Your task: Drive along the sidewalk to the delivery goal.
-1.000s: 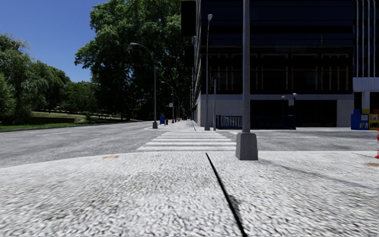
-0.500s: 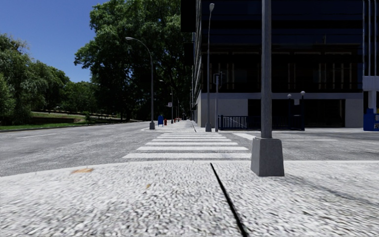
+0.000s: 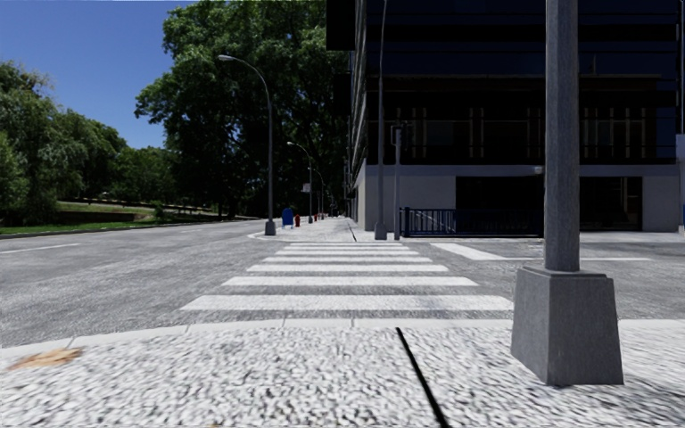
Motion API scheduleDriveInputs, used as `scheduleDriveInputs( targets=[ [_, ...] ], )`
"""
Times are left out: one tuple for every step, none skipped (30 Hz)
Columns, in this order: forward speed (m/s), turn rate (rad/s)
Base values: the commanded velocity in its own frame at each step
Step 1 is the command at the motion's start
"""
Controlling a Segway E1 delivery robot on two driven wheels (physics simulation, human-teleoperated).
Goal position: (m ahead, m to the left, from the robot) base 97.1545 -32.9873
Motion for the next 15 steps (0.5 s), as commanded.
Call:
scheduleDriveInputs(
  targets=[
    [2.00, 0.00],
    [2.00, 0.00],
    [2.00, 0.00],
    [2.00, 0.00],
    [2.00, 0.00],
    [2.00, 0.00],
    [2.00, 0.00],
    [2.00, 0.00],
    [2.00, 0.00],
    [2.00, 0.00],
    [2.00, 0.00],
    [2.00, 0.00],
    [2.00, 0.00],
    [2.00, 0.00],
    [2.00, 0.00]
  ],
)
